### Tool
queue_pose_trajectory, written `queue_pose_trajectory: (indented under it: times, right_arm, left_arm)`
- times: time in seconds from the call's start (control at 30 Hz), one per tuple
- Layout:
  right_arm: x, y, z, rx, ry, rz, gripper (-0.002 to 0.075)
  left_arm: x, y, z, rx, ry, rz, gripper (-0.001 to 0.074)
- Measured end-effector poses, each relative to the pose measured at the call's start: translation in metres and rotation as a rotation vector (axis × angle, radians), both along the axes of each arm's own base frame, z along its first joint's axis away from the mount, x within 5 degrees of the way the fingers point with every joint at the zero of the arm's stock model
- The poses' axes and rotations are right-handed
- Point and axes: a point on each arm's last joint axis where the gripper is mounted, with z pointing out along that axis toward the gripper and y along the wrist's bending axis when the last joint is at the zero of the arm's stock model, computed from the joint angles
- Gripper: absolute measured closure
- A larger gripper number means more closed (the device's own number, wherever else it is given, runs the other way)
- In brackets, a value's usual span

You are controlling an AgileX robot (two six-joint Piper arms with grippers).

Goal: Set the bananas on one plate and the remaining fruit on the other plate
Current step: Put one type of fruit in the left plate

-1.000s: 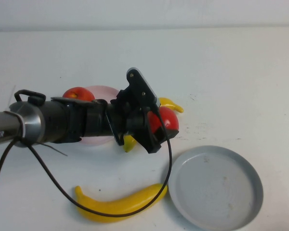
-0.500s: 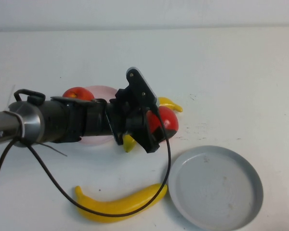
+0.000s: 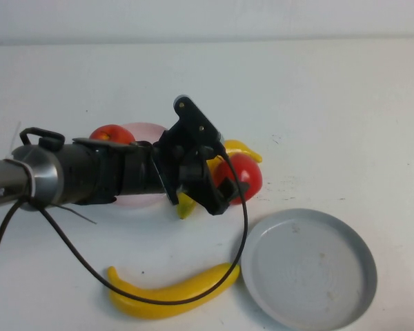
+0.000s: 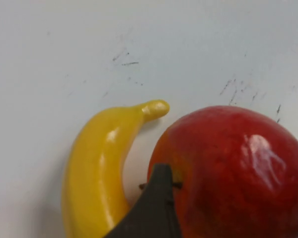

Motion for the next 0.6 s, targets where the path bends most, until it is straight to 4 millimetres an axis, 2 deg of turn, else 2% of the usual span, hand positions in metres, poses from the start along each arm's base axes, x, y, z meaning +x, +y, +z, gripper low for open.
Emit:
queue_pose_trajectory:
  times: [0.23,0.43,0.6]
  right_arm:
    - [0.0,0.0,0.0,0.0,0.0,0.0,0.0742]
    - [0.0,0.0,0.0,0.0,0.0,0.0,0.0742]
    - [0.0,0.0,0.0,0.0,0.0,0.0,0.0742]
  left_arm:
    - [0.003,-0.003,-0.017,0.009,0.043,-0.008,0.0073]
    - [0.003,-0.005,-0.017,-0.001,0.046,-0.021,0.0077]
    - [0.004,-0.005,-0.017,-0.002,0.045,-0.021,0.0153]
